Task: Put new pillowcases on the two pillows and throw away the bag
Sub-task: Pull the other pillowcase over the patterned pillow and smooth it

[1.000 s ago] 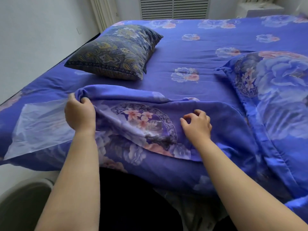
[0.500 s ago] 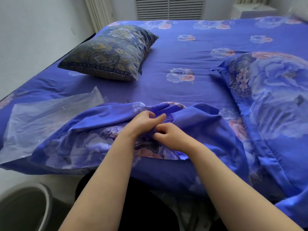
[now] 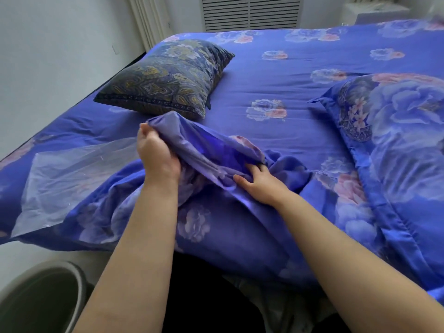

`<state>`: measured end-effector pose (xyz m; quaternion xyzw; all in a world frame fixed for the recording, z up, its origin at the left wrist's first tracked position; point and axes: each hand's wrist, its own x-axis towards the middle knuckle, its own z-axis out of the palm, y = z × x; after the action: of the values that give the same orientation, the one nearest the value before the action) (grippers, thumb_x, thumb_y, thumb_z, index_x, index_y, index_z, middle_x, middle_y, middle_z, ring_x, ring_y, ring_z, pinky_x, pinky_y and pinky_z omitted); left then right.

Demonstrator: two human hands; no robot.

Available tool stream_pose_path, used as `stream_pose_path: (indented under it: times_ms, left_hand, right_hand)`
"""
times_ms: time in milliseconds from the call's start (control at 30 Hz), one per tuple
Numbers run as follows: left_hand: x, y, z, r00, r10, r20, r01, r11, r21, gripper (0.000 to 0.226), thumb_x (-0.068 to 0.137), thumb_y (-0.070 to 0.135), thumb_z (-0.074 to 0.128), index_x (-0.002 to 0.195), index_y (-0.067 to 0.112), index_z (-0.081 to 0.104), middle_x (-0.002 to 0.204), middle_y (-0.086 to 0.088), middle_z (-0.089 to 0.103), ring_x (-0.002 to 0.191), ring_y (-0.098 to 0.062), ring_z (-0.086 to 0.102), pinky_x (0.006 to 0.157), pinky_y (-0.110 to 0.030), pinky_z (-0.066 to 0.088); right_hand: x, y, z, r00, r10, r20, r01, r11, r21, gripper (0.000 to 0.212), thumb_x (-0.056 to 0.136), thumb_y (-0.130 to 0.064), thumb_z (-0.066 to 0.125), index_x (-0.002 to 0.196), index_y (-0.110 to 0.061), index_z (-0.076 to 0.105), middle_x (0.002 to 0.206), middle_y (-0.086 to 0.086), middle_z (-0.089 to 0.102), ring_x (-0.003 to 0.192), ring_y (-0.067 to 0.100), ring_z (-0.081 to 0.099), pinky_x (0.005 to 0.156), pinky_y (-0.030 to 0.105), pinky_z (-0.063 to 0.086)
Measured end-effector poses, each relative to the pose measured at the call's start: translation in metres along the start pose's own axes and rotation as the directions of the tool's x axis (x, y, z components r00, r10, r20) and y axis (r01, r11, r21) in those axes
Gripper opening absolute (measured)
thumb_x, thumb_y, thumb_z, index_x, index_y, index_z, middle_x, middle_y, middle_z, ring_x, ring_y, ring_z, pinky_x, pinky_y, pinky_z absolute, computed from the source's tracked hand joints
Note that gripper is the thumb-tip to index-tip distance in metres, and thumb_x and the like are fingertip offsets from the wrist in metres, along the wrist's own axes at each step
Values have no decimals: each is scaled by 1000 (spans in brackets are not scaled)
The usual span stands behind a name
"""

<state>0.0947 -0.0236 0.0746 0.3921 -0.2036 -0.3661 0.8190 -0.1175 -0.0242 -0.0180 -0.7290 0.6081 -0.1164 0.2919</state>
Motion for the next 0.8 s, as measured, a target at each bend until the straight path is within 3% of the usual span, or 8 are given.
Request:
stream_pose_path:
  times_ms: [100, 233, 367, 467, 567, 667, 733, 800]
  left_hand:
    - [12, 13, -15, 998, -20, -55, 21, 1000, 18, 26, 99, 17, 35, 74, 20, 45, 71, 1, 47, 62, -10, 49, 58, -21, 44]
    - [31, -4, -40, 990, -125, -65, 141, 883, 448, 25, 100, 19, 32, 82, 15, 50, 74, 0, 47, 70, -14, 48, 58, -21, 44]
    - [51, -28, -69, 951, -227, -208, 308, 683, 662, 18, 96, 17, 37, 98, 7, 52, 83, -14, 54, 82, -25, 53, 67, -34, 45]
    - [60, -30, -71, 981, 4, -193, 162, 531, 832, 22, 85, 22, 50, 101, 8, 54, 104, -17, 60, 99, -31, 57, 86, -40, 47]
    - [65, -25, -50, 957, 283, 69, -161, 319, 934, 26, 88, 16, 53, 111, 3, 54, 118, -17, 57, 110, -32, 52, 97, -36, 37]
    - [87, -23, -17, 961, 253, 114, -232, 507, 830, 25, 88, 14, 54, 111, 3, 56, 107, -11, 59, 97, -25, 56, 87, -27, 46]
    - [107, -22, 8, 997, 71, 5, -57, 752, 656, 26, 88, 15, 56, 113, 8, 58, 98, -2, 58, 92, -18, 53, 87, -20, 44]
    - [131, -30, 35, 970, -241, -15, 224, 872, 435, 36, 91, 24, 57, 125, 16, 51, 116, -3, 56, 114, -22, 49, 102, -31, 37]
  right_hand:
    - [8, -6, -11, 995, -57, -76, 63, 995, 82, 81, 82, -68, 46, 148, -29, 17, 158, 5, 14, 140, 26, 29, 111, 41, 31]
    - [17, -5, -13, 981, -16, 194, 41, 991, -124, 71, 80, -63, 56, 140, -28, 40, 150, 3, 33, 133, 25, 39, 109, 40, 33]
    - [19, -16, 0, 990, -70, -121, 42, 975, -217, 35, 85, -56, 51, 111, -37, 63, 134, -5, 49, 124, 24, 43, 110, 57, 16]
    - [26, -26, 1, 969, -84, -234, 73, 996, -55, 24, 89, -48, 50, 96, -33, 67, 114, -5, 64, 117, 20, 51, 111, 56, 8]
    - [41, -32, -3, 957, -71, -281, 91, 994, 59, 18, 90, -41, 49, 91, -32, 64, 101, -9, 68, 110, 18, 56, 113, 53, 11]
    - [66, -38, -8, 963, -14, -270, 55, 987, 148, 14, 89, -37, 48, 94, -31, 60, 95, -10, 67, 103, 17, 59, 108, 47, 27]
    - [85, -39, -12, 975, 42, -217, 10, 972, 233, 12, 89, -38, 49, 93, -31, 57, 91, -10, 65, 99, 18, 60, 100, 43, 37]
    - [109, -41, -16, 979, 57, -195, 2, 957, 291, 9, 87, -38, 51, 90, -30, 55, 89, -10, 63, 96, 19, 60, 95, 44, 43]
